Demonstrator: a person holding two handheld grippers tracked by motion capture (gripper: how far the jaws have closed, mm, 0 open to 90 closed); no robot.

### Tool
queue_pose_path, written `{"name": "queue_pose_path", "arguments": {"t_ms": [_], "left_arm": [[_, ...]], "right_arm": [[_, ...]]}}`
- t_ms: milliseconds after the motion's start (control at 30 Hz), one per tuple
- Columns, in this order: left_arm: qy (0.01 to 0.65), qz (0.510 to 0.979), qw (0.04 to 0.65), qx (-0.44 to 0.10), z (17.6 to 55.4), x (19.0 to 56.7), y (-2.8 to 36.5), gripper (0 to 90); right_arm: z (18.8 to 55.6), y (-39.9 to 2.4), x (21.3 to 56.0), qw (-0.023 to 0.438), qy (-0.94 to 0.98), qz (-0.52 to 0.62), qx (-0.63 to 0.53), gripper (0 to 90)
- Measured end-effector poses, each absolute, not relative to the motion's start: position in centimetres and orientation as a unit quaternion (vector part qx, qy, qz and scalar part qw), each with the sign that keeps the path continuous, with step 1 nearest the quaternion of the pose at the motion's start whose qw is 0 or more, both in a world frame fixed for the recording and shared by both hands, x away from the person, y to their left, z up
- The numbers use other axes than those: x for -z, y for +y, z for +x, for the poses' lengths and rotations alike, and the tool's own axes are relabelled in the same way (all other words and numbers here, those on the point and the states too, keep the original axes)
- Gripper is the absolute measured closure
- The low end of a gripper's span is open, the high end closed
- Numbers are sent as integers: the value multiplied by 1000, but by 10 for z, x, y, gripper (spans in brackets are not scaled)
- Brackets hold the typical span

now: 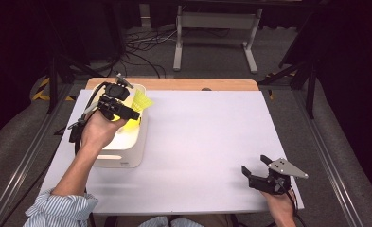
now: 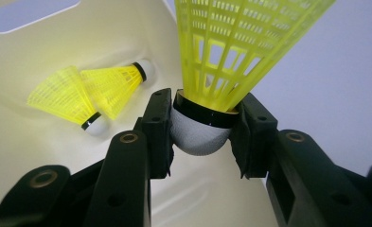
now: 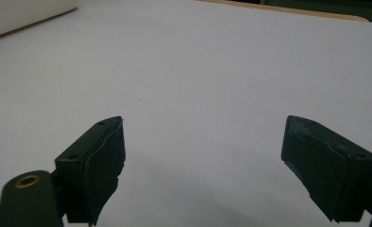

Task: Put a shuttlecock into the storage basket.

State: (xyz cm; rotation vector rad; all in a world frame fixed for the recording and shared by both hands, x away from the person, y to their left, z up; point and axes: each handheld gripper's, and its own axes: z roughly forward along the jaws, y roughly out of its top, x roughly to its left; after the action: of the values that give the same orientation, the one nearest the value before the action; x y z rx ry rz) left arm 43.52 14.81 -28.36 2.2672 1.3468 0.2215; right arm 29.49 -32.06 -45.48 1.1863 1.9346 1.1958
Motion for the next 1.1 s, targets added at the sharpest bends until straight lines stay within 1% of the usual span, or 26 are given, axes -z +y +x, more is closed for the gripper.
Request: {"name": "queue_pose_path", "arguments": {"t_ms": [433, 1100], "left_arm": [[522, 814, 240, -83, 441, 292, 168, 629], [547, 801, 227, -89, 452, 307, 181, 627]], "right_arm": [[295, -320, 455, 284, 723, 444, -447, 150], [295, -321, 455, 283, 723, 444, -447, 151]]}}
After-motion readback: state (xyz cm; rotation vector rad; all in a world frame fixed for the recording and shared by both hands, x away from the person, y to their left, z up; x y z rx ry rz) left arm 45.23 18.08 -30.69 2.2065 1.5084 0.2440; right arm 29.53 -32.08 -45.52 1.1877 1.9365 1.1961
